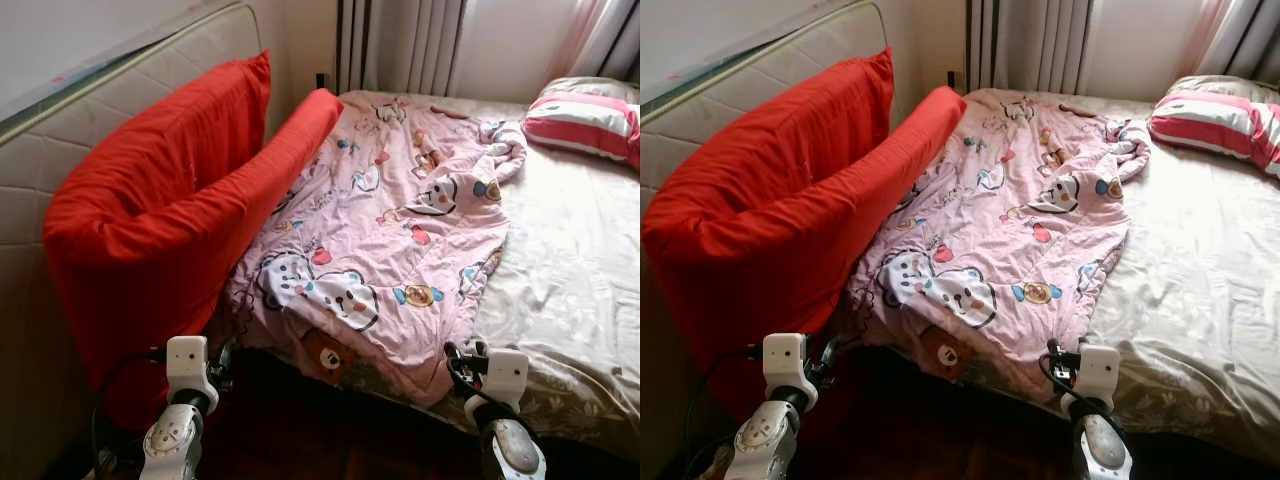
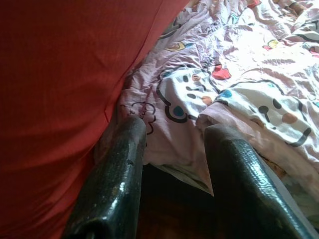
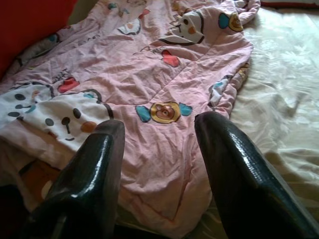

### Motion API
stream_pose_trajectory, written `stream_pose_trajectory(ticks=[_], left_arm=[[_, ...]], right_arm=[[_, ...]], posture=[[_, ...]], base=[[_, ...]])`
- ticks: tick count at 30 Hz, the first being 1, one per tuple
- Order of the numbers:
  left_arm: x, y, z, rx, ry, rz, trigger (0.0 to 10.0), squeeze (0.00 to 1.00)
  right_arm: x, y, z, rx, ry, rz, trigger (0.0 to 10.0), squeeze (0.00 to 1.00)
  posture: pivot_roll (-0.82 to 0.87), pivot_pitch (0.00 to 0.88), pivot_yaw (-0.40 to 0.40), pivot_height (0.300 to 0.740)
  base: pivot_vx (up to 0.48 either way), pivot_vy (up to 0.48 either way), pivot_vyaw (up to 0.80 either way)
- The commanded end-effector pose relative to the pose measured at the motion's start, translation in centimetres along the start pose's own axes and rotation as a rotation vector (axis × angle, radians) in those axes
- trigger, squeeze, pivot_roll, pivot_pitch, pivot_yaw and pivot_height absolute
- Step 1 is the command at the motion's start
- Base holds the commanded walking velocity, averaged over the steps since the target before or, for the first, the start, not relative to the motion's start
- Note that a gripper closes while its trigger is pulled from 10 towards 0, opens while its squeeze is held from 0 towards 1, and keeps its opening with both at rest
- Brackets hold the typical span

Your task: Clean up the room

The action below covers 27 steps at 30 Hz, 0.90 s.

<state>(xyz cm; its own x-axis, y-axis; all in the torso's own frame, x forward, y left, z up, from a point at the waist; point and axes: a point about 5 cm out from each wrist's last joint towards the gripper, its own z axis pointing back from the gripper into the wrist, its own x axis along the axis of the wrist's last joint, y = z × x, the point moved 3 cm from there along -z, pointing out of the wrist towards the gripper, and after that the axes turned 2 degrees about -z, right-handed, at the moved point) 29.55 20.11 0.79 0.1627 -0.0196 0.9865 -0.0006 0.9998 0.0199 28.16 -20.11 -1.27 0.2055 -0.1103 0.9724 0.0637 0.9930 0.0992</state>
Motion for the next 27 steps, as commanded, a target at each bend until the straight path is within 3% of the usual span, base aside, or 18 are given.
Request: stream_pose_trajectory(ticks=[1, 6, 27], left_arm=[[-0.15, 0.19, 0.10, 0.000, 0.013, -0.015, 10.0, 0.00], [0.03, 0.12, -0.01, 0.003, 0.006, -0.010, 10.0, 0.00], [0.24, 0.36, -0.04, 0.009, -0.002, -0.014, 10.0, 0.00]], right_arm=[[0.15, 0.09, -0.12, -0.001, -0.003, -0.008, 10.0, 0.00], [0.25, 0.07, -0.17, 0.000, -0.006, 0.000, 10.0, 0.00], [0.45, 0.61, -0.34, 0.023, -0.013, 0.015, 10.0, 0.00]], posture=[[-0.04, 0.032, 0.037, 0.740], [-0.04, 0.038, 0.035, 0.740], [-0.04, 0.050, 0.036, 0.740]], base=[[0.000, 0.000, 0.00], [0.000, 0.000, 0.00], [0.256, 0.000, 0.00]])
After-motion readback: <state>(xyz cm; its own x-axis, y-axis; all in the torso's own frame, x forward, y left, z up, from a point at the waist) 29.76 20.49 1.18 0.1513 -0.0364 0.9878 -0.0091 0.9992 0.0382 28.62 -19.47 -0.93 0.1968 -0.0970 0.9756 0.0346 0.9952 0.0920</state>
